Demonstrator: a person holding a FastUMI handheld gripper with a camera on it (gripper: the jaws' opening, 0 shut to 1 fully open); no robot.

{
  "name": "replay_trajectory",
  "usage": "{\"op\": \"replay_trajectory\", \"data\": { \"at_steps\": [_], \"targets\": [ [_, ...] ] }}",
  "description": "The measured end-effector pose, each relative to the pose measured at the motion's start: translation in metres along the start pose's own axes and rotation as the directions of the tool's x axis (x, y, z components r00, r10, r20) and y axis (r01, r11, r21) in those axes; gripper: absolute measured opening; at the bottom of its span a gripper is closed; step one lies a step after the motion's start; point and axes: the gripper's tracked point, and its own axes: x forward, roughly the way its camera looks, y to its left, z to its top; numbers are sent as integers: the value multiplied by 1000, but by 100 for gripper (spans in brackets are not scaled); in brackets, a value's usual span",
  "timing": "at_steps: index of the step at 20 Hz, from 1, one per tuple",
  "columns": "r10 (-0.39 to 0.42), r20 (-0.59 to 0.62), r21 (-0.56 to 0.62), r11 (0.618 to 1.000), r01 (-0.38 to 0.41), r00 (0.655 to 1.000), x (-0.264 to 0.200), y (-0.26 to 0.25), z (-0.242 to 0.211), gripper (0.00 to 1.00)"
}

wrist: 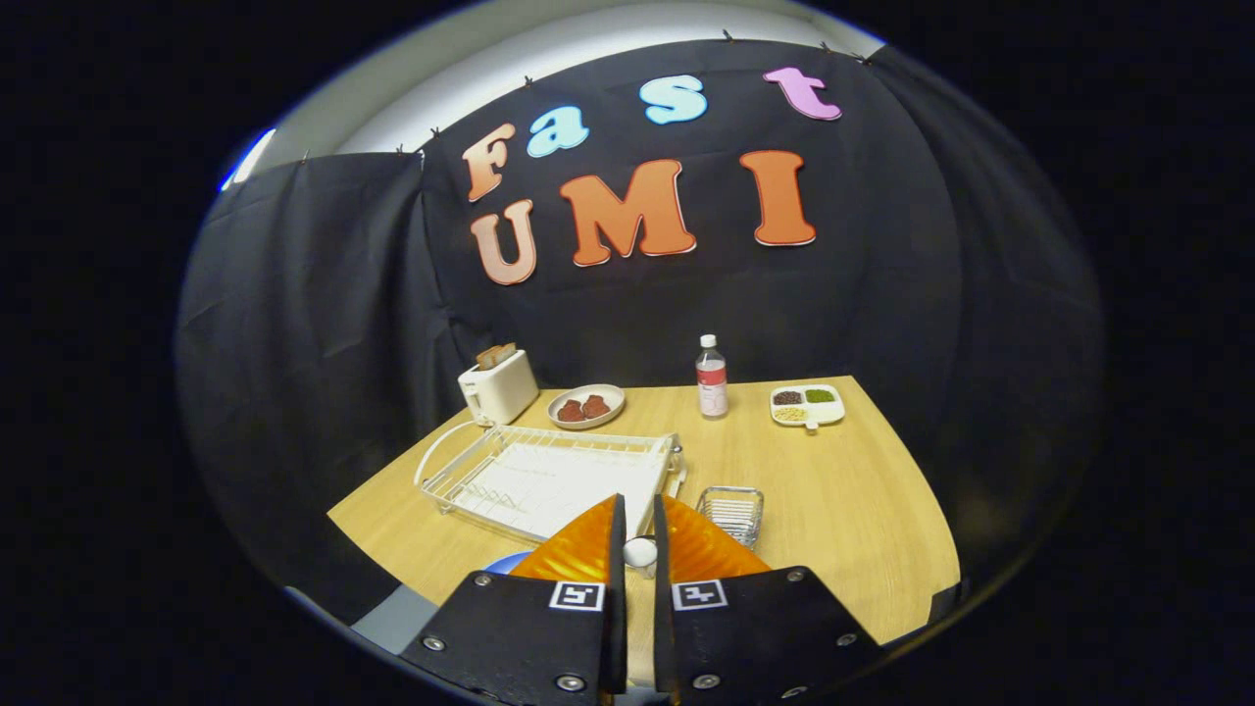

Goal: Take the plate from the dish rack, then take the spoon from the basket and place it into the plate.

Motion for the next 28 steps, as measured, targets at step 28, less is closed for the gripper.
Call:
{"op": "replay_trajectory", "data": {
  "at_steps": [28],
  "targets": [
    [135, -199, -75, 985, -153, 971, 78, 66, -117, 25]
  ]
}}
